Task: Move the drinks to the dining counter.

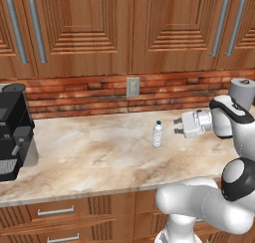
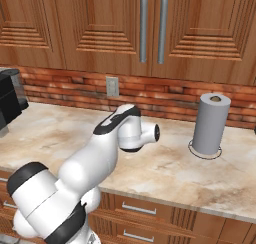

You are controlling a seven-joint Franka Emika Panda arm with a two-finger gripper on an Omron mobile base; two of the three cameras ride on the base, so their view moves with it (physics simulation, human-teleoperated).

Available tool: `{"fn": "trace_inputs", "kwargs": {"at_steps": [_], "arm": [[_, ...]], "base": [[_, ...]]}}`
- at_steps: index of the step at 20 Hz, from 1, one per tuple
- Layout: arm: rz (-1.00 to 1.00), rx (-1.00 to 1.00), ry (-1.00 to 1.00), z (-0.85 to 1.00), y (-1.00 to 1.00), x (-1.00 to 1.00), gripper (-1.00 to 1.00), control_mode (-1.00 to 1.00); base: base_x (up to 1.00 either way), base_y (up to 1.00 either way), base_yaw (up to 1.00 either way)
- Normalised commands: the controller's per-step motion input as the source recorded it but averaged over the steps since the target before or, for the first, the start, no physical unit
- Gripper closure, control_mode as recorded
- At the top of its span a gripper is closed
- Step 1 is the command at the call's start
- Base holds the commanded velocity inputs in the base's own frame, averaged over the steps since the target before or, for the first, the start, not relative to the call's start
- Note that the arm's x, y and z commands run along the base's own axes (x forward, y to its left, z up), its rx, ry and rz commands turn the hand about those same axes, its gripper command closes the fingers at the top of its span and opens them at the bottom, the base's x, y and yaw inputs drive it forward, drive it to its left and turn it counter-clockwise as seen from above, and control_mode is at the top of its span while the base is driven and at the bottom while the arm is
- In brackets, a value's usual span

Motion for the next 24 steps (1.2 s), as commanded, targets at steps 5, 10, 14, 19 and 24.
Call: {"fn": "trace_inputs", "kwargs": {"at_steps": [5,10,14,19,24], "arm": [[0.0,0.0,0.03,-0.08,0.0,0.04,-1.0,-1.0],[0.0,0.0,0.04,-0.03,0.0,0.01,-1.0,-1.0],[0.0,0.0,0.03,-0.06,0.0,0.03,-1.0,-1.0],[0.0,0.0,0.0,-0.08,0.0,0.1,-1.0,-1.0],[0.0,0.0,0.0,-0.05,0.0,0.09,-1.0,-1.0]], "base": [[0.0,0.0,0.0],[0.0,0.0,0.0],[0.0,0.0,0.0],[0.0,0.0,0.0],[0.0,0.0,0.0]]}}
